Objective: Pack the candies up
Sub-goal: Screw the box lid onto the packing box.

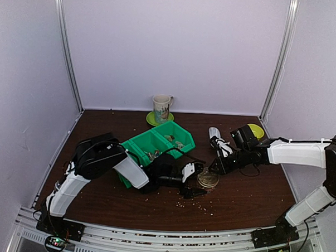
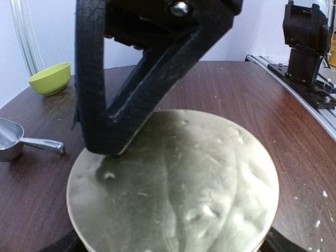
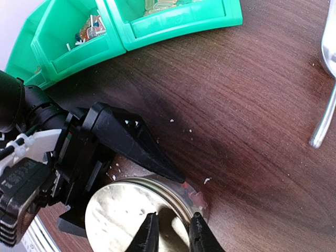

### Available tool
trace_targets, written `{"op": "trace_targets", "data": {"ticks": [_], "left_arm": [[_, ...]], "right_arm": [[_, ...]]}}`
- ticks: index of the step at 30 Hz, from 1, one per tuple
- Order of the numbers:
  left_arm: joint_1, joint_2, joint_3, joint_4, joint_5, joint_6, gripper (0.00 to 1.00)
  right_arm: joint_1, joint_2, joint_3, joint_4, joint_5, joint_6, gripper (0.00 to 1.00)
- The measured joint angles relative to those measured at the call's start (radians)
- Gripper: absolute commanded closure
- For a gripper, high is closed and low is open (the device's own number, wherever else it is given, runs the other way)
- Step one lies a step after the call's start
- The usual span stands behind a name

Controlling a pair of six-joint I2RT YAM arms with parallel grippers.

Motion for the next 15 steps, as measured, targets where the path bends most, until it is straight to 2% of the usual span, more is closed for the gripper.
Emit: {"op": "trace_targets", "data": {"ticks": [15], "left_arm": [[-0.001,0.000,0.001,-0.002,-0.003,0.000,0.14]], "right_arm": [[-0.004,-0.071,-0.043,-0.051,0.021,0.002,0.84]]}}
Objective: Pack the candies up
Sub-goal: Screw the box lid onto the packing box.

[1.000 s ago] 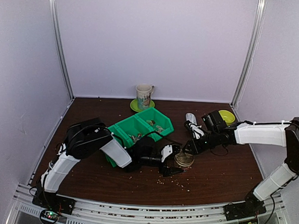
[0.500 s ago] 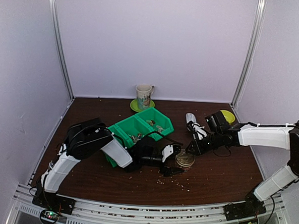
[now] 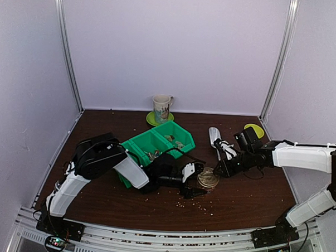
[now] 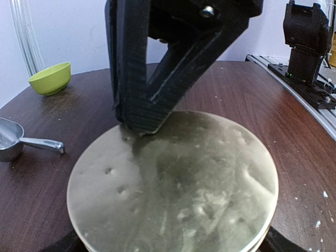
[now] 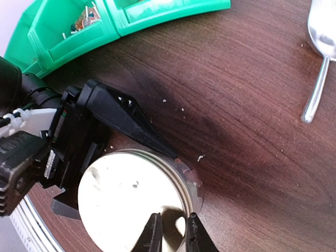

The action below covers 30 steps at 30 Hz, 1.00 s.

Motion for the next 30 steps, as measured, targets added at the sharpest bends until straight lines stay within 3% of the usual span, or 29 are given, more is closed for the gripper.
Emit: {"op": "trace_targets", "data": {"ticks": [23,30], "left_arm": [[-0.001,0.000,0.003,-0.005,-0.005,0.000,0.14],[-0.001,0.005,0.020,-0.019,-0.019,0.003,0.14]], "right_arm": [[-0.006,-0.103,-0.091,0.003,-0.015,0.050,0.93],[-0.003,-0.155,-0.129,-0.031,-0.053,0.075,0.81]]}}
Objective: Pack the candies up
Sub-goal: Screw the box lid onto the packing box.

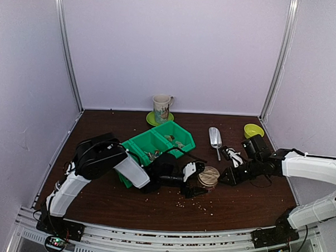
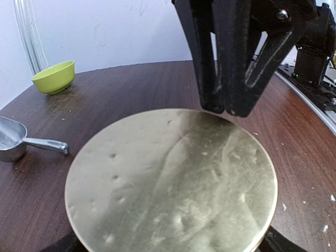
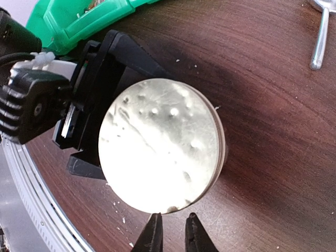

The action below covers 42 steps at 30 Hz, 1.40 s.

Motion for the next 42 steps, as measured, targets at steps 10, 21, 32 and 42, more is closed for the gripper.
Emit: {"op": "trace_targets", "data": {"ticks": [10,21,32,42], "left_arm": [[0.000,0.003,0.008,-0.006,-0.006,0.000,0.14],[0.000,0.003,0.008,-0.006,-0.007,0.000,0.14],[0.000,0.003,0.008,-0.006,-0.007,0.001,0.14],[0.000,0.003,0.008,-0.007,-0.006,0.001,0.14]], "right_arm": [[0.001,-0.043,0.063,-0.059,0.068,-0.001,0.66],[-0.020,0.222,0.249,0.014,0.016,-0.031,0.62],[-0.047,0.314,0.272,0.055,-0.050,-0.057,0.67],[-0.053,0.317,0.270,0.064,-0.092,-0.061,0.72]]}}
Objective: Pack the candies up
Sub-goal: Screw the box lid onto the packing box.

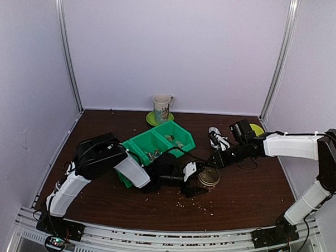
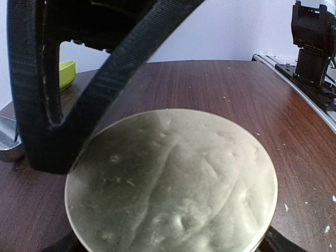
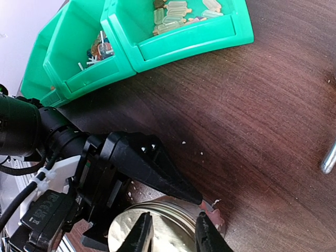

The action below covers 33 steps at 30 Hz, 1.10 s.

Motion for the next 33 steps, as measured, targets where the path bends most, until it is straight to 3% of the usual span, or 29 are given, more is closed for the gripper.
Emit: {"op": "trace_targets", "data": {"ticks": [8,16,33], "left_arm": [[0.000,0.000,0.000,-0.001,0.000,0.000,0.14],[0.000,0.000,0.001,-0.002,0.000,0.000,0.14],[0.000,0.000,0.005,-0.010,0.003,0.005,0.14]], "right_arm": [[-0.003,0.000,-0.025,0.012,-0.005,-0.007,0.67],[-0.008,-0.004,-0.029,0.011,-0.002,-0.015,0.81],[-0.020,-0.117,-0.142,0.028,0.034,-0.004,0.87]]}}
